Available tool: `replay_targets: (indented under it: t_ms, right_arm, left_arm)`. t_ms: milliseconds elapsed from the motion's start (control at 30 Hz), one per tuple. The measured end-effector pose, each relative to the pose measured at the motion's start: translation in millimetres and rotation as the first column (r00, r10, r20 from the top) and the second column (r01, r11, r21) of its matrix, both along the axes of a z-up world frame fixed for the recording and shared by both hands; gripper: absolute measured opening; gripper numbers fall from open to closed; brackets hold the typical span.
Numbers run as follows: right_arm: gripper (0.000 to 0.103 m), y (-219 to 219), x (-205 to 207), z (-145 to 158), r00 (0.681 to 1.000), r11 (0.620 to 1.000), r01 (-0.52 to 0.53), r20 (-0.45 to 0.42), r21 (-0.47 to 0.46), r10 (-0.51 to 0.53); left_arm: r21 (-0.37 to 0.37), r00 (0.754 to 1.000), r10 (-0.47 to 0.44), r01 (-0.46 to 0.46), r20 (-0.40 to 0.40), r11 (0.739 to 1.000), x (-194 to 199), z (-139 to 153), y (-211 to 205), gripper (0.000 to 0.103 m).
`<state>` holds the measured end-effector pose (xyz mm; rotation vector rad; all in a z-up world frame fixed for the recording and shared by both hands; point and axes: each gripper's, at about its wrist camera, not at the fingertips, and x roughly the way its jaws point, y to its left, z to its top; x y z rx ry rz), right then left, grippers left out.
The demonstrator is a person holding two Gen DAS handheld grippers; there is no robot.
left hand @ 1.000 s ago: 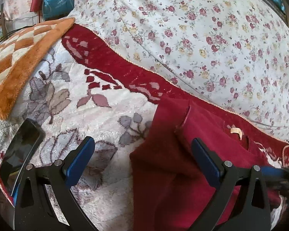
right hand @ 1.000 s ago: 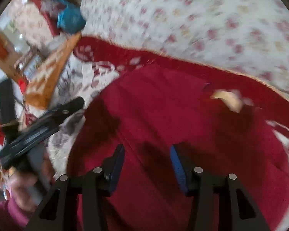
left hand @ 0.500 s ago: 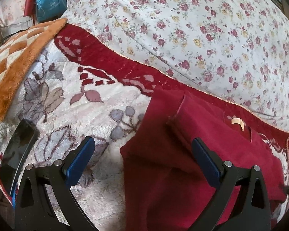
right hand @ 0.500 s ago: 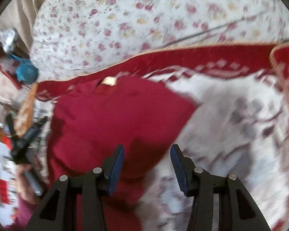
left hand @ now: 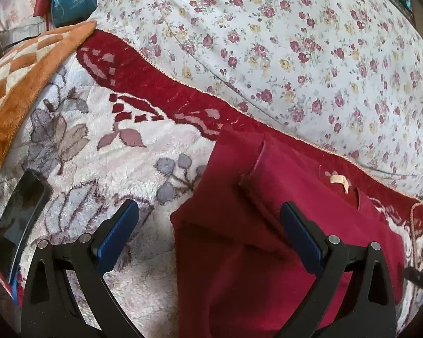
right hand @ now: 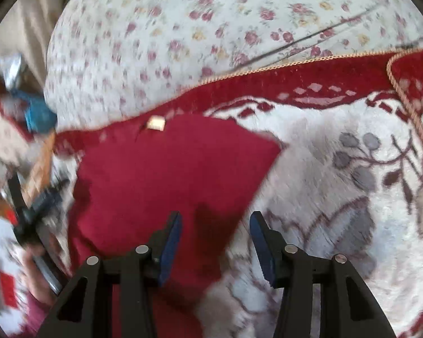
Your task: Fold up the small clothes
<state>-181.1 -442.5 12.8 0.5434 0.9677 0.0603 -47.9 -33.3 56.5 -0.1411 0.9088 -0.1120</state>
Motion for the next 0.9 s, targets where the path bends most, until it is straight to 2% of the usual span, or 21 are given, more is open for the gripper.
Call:
replay_targets:
  t_ms: [133, 167, 200, 233, 333, 367, 433, 500, 600, 633, 700, 733, 800, 867, 900]
  right_arm:
    - [0.050, 9.7, 32.1, -18.5, 0.999, 0.999, -0.010, -0.054, -0.042, 0.007]
    - [0.043, 14.1, 38.5, -21.1, 0.999, 0.998, -0.013, -0.048, -0.064, 0.010]
    - [0.032, 14.8, 39.4, -18.7, 0.999, 0.995, -0.021, -0.036, -0.097, 0.018]
    - [0.015, 17.9, 39.7, -13.3, 0.999, 0.986, -0.035, -0.018, -0.161, 0.033]
    - [0.009, 17.7, 37.3, 5.2, 0.999, 0.962, -0.033, 0.019, -0.272, 0.040]
    - [0.008, 14.7, 34.9, 7.4, 1.000, 0.943, -0.008, 0.023, -0.333, 0.016]
    - [0.008, 6.7, 32.8, 0.1, 1.000, 0.911, 0.019, 0.005, -0.413, -0.018]
    - [0.008, -5.0, 33.5, -10.8, 0.999, 0.943, 0.033, -0.020, -0.330, -0.042]
    - [0.008, -9.4, 27.7, 4.1, 0.998, 0.947, 0.063, 0.017, -0.316, -0.060]
    - [0.012, -11.3, 22.9, 11.7, 0.996, 0.948, 0.085, 0.029, -0.306, -0.080]
    - [0.028, -13.2, 10.6, 22.5, 0.994, 0.959, 0.105, 0.049, -0.262, -0.096]
    - [0.040, -8.2, 5.5, 26.1, 0.994, 0.970, 0.096, 0.064, -0.224, -0.083]
    - [0.042, 9.7, -3.1, 29.7, 0.997, 0.979, 0.026, 0.078, -0.200, -0.011]
    - [0.042, 33.2, -0.5, 23.2, 0.997, 0.961, -0.052, 0.033, -0.272, 0.063]
    - [0.042, 47.8, 2.8, 11.8, 0.994, 0.933, -0.104, -0.028, -0.344, 0.101]
  left_arm:
    - [0.000, 1.000, 0.003, -0.003, -0.003, 1.000, -0.2, -0.8, -0.2, 0.101]
    - [0.000, 1.000, 0.003, -0.003, -0.001, 1.000, -0.4, -0.7, 0.0, 0.101]
    - [0.003, 1.000, 0.003, -0.003, 0.000, 1.000, -0.6, -0.9, 0.0, 0.101]
    - [0.006, 1.000, 0.003, -0.003, -0.001, 1.000, -0.6, -1.2, -0.1, 0.101]
    - [-0.004, 1.000, -0.005, 0.005, -0.010, 1.000, 0.6, -2.8, -1.8, 0.101]
    - [-0.004, 1.000, -0.012, 0.012, -0.012, 1.000, 0.6, -3.4, -3.8, 0.101]
    - [0.014, 1.000, -0.029, 0.029, -0.011, 0.999, -0.4, -3.3, -8.2, 0.101]
    - [0.033, 0.999, -0.040, 0.040, -0.002, 0.999, -2.3, -2.0, -11.1, 0.101]
    - [0.029, 0.999, -0.039, 0.038, 0.011, 0.999, -3.4, 0.2, -9.7, 0.101]
    - [0.026, 0.999, -0.036, 0.036, 0.013, 0.999, -3.0, 0.6, -9.2, 0.101]
    - [0.024, 0.999, -0.036, 0.036, 0.009, 0.999, 0.7, 1.1, -10.3, 0.101]
    - [0.030, 0.999, -0.046, 0.046, 0.002, 0.998, 4.7, 1.5, -13.6, 0.101]
    - [0.067, 0.998, -0.061, 0.061, -0.003, 0.996, 9.6, 1.2, -21.4, 0.101]
    - [0.137, 0.997, -0.079, 0.081, -0.016, 0.987, 14.8, -4.7, -31.9, 0.101]
    - [0.170, 0.996, -0.085, 0.090, -0.036, 0.981, 16.6, -11.6, -35.7, 0.101]
